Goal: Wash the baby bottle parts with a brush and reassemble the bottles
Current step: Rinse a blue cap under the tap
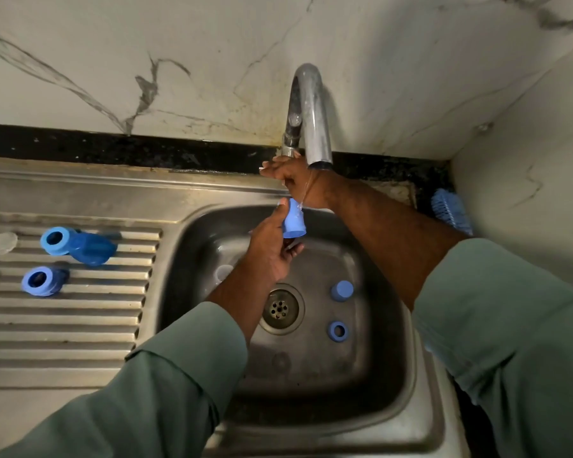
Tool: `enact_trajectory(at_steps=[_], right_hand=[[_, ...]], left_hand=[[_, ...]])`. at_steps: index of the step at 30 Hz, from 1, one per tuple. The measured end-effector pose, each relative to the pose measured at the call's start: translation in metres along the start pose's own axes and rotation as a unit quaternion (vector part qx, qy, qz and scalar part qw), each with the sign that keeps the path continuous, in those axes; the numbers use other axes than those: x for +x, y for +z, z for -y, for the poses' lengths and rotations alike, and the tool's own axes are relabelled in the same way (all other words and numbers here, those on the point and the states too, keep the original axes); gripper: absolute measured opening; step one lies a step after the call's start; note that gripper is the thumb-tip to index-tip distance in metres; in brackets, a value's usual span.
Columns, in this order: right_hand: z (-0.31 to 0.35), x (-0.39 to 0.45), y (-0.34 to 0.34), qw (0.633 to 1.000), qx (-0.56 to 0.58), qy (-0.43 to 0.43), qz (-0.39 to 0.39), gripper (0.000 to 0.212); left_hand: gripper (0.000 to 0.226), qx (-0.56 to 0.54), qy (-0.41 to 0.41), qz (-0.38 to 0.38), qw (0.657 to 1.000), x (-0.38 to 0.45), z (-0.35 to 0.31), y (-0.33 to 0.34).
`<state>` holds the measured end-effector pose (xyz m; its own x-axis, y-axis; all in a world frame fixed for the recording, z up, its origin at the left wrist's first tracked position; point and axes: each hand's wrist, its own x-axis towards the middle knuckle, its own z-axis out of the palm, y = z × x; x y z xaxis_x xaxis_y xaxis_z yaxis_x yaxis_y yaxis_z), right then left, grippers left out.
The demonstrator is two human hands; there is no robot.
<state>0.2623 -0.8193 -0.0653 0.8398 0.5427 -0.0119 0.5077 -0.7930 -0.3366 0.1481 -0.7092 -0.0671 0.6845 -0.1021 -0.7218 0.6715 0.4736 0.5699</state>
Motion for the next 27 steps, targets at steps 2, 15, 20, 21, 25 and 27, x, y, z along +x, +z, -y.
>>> enact_trajectory(at_steps=[2, 15, 20, 21, 25, 27], right_hand=[[-0.001, 0.000, -0.001, 0.999, -0.036, -0.025, 0.014, 0.043], [-0.007, 0.003, 0.005, 0.999, 0.005, -0.008, 0.040, 0.053], [-0.003, 0.000, 0.001, 0.999, 0.027, -0.002, 0.044, 0.053], [-0.003, 0.001, 0.000, 0.999, 0.018, 0.002, 0.040, 0.054], [0.002, 0.000, -0.004, 0.999, -0.017, -0.014, 0.045, 0.055], [0.008, -0.005, -0.008, 1.000, 0.013, 0.017, 0.014, 0.051]], left_hand=[[0.050, 0.028, 0.002, -0.008, 1.000, 0.001, 0.000, -0.001], [0.025, -0.184, -0.070, -0.003, 0.980, -0.008, -0.010, -0.004], [0.027, -0.168, -0.098, 0.002, 0.981, -0.004, -0.002, -0.007], [0.027, -0.164, -0.105, 0.003, 0.981, -0.003, -0.001, -0.007], [0.026, -0.164, -0.081, -0.011, 0.983, 0.005, 0.005, -0.014], [0.027, -0.134, -0.075, -0.022, 0.988, 0.007, 0.019, -0.017]])
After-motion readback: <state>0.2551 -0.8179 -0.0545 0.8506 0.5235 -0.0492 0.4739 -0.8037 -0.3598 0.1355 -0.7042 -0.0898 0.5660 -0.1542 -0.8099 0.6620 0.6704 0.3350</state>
